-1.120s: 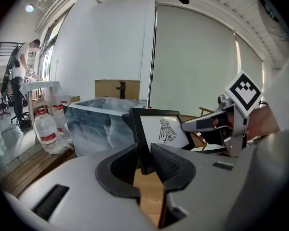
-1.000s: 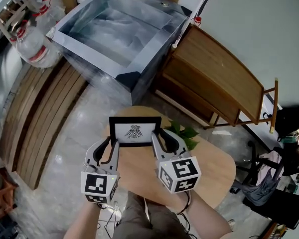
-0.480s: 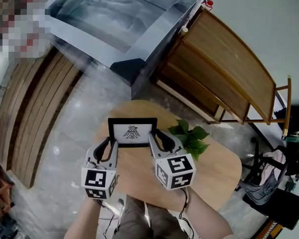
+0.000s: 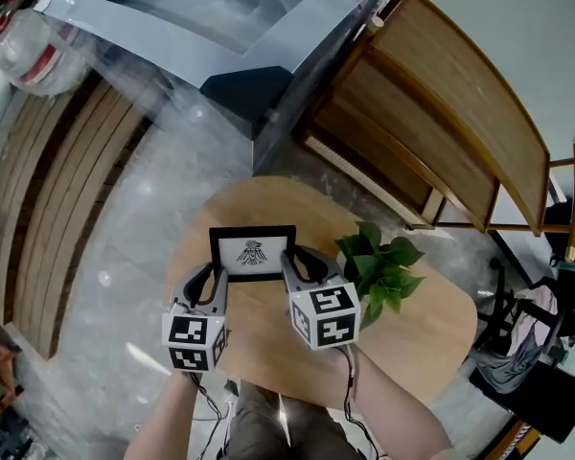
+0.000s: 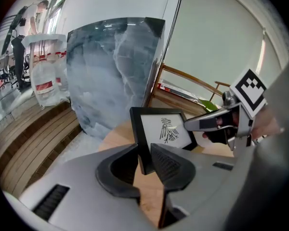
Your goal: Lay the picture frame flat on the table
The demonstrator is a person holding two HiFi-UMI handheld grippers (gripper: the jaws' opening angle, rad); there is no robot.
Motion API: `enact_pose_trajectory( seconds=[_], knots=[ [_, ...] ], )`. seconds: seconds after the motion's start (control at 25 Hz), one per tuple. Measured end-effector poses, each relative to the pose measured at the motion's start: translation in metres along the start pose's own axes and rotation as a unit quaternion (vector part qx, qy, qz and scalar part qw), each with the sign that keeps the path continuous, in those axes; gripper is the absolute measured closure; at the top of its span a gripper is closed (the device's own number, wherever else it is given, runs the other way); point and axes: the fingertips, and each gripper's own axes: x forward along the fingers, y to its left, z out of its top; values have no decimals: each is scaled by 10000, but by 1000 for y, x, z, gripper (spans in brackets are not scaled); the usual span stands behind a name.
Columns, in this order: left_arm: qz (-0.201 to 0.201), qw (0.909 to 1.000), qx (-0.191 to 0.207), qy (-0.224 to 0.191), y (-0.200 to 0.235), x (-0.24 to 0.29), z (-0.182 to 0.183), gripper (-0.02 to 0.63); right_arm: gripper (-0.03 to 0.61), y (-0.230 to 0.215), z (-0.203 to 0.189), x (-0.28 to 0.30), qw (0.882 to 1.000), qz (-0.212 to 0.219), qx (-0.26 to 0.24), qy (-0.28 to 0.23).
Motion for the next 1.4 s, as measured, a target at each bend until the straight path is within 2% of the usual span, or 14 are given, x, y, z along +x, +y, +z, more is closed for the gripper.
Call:
enact_pose_trajectory(
  seconds=[0.4,0.64,0.88,1.08,1.24,1.4],
  knots=[
    [94,9990,-65,439,12,39,-50,535,509,-11,-52,49,9985,3,-25,538],
    [108,9970,-456,621,18,48,-69,535,508,-7,-63,58,9980,9,-180,603],
    [202,9946,-885,506,24,45,-68,534,477,-2,-64,56,9985,106,105,524],
    [272,9977,-593,202,21,15,-38,535,486,4,-40,28,9996,-68,-71,260],
    [401,9991,81,-92,12,-20,0,535,499,24,-5,-8,9994,158,305,-24],
    [445,9973,381,-447,-2,-66,40,538,521,39,38,-58,9989,143,152,-430]
  ],
)
